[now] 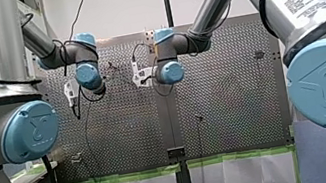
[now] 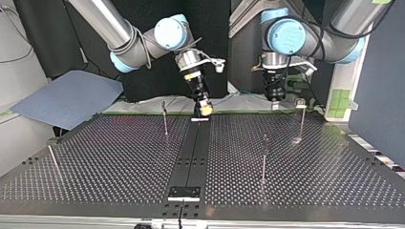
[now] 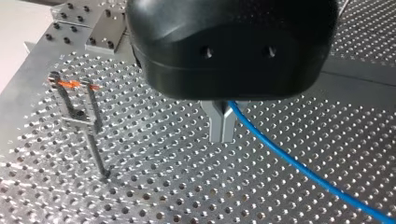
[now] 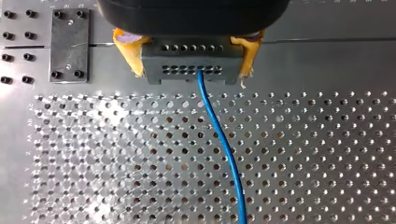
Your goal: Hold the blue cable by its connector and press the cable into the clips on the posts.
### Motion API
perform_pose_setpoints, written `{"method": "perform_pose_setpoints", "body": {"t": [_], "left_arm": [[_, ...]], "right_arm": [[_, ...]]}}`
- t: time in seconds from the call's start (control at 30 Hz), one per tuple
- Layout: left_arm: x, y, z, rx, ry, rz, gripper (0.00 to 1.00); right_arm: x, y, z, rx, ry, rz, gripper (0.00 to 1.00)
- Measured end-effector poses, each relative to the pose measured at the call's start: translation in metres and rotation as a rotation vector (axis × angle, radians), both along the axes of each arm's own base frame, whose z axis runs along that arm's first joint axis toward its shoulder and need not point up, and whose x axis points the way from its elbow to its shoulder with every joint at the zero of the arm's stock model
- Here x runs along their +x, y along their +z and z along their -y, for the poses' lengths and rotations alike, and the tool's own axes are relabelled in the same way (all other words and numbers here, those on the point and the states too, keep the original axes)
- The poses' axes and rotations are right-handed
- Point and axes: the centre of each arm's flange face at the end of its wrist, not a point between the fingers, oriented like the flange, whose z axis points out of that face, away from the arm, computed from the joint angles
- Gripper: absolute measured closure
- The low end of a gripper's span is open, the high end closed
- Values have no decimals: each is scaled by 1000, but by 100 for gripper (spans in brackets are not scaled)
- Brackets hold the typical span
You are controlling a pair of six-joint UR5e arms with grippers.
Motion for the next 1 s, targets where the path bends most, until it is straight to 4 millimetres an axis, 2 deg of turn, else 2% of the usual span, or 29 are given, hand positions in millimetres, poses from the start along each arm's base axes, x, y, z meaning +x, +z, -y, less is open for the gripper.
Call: {"method": "perform_pose_setpoints", "body": {"t": [0.1, 0.27, 0.37, 0.47, 0.57, 0.77, 0.83, 1.0], "left_arm": [[-1, 6, -2, 8, 11, 10, 99], [0, -1, -3, 8, 14, -17, 99], [2, 7, -11, 4, 45, 10, 99], [6, 15, -17, -19, 68, 51, 99], [9, 12, -16, -42, 56, 58, 99], [12, 27, -21, -76, 46, 120, 99], [13, 27, -20, -91, 39, 127, 99], [13, 33, -23, -99, 26, 137, 99]], "right_arm": [[4, 5, 0, -5, 3, 6, 100], [9, 12, 0, -6, 9, 8, 100], [10, 13, 0, -4, 9, 7, 100], [11, 12, 1, -3, 7, 6, 100], [11, 11, 2, -2, 6, 5, 100], [14, -1, 6, 10, -1, -7, 100], [16, -6, 8, 14, -2, -12, 100], [18, -7, 10, 17, -6, -16, 100]]}}
